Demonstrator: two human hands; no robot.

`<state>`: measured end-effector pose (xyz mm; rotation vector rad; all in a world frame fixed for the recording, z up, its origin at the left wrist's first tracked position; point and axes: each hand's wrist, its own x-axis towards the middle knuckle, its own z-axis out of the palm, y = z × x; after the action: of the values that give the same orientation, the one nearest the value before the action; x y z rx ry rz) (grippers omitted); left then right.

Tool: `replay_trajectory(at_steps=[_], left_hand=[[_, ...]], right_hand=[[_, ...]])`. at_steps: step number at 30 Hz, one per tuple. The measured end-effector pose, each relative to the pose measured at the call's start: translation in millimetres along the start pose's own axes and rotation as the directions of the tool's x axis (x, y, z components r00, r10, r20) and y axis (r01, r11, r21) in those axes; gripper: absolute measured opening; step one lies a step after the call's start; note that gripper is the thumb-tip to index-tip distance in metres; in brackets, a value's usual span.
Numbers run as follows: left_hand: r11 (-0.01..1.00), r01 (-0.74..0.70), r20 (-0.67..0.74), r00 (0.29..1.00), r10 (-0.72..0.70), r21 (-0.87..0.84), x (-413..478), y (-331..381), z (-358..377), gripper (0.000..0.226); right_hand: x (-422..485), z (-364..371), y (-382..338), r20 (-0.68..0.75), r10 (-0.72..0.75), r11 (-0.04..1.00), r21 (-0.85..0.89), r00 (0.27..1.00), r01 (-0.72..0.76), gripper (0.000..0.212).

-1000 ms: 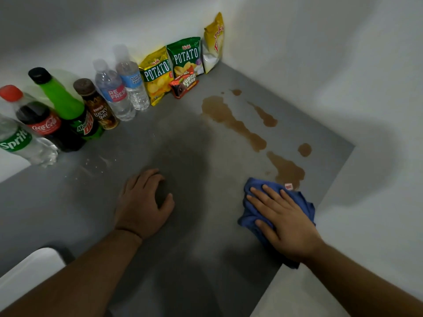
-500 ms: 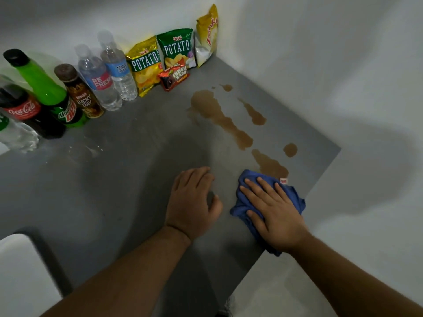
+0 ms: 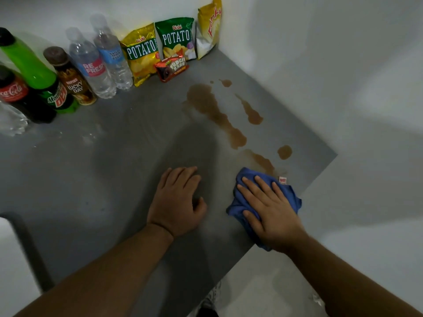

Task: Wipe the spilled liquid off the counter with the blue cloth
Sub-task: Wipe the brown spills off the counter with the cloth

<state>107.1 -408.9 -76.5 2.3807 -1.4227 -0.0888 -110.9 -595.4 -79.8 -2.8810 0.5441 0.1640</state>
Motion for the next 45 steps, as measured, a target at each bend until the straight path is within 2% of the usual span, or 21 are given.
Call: replay_trajectory(at_steps=[4,8,10,12,15,19,24,28,30,35,40,42,45], left_hand=[[1.000,0.006,0.014,1.000,-0.006,0.007,0.9,1.8,-2.4,0.052],[1.000,0.011,0.039,0.999,-0.011,0.005,0.9,4.3,-5.1,0.054],[1.000,0.020,0.063,0.998,-0.020,0.001,1.0,4.9,-6.6,0.055],[1.000,0.027,0.080,0.996,-0.027,0.002,1.3,5.4,-7.9,0.054],[0.999,0.028,0.077,0.997,-0.029,0.017,2.3,6.2,-9.8,0.053],[1.000,0.024,0.077,0.997,-0.024,0.008,3.2,6.4,-9.5,0.053],[1.000,0.022,0.070,0.997,-0.023,0.014,2.0,4.9,-6.3,0.053],[1.000,0.010,0.070,0.997,-0.011,0.026,3.8,3.9,-6.7,0.053],[1.000,0.010,0.065,0.998,-0.012,0.022,3.9,4.3,-7.8,0.052],[1.000,0.005,0.054,0.998,-0.005,0.006,3.9,4.8,-8.3,0.051],[1.000,-0.009,0.051,0.999,0.008,0.013,3.4,2.3,-5.0,0.052],[1.000,-0.010,0.059,0.998,0.009,0.016,3.8,1.4,-4.6,0.051],[1.000,-0.002,0.058,0.998,0.002,0.001,3.6,0.9,-4.7,0.050]], right_hand=[[27.9,-9.8,19.4,-0.014,0.124,0.992,0.003,0.992,-0.124,0.063],[74.7,-8.9,0.5,-0.020,0.252,0.967,0.024,0.967,-0.252,0.067],[73.8,-5.2,-12.5,-0.013,0.186,0.983,0.006,0.983,-0.186,0.067],[51.9,-1.8,-13.0,0.018,0.044,0.999,-0.007,0.999,-0.044,0.065],[20.8,-4.3,19.0,0.032,-0.053,0.998,-0.015,0.998,0.054,0.061],[37.4,-17.5,48.5,0.028,0.064,0.998,-0.017,0.998,-0.063,0.064],[92.7,-18.9,21.0,-0.006,0.165,0.986,-0.005,0.986,-0.165,0.067],[66.5,-14.5,14.0,-0.016,-0.024,1.000,0.014,1.000,0.024,0.062],[44.4,-13.7,29.8,-0.023,-0.071,0.997,0.010,0.997,0.072,0.061],[48.0,-24.0,68.9,-0.014,0.138,0.990,-0.011,0.990,-0.138,0.065],[103.0,-25.2,45.3,-0.017,0.248,0.969,0.000,0.969,-0.248,0.068],[103.0,-21.4,30.2,-0.016,0.206,0.978,-0.003,0.978,-0.206,0.070],[72.7,-16.0,22.9,0.006,0.069,0.998,-0.003,0.998,-0.069,0.066]])
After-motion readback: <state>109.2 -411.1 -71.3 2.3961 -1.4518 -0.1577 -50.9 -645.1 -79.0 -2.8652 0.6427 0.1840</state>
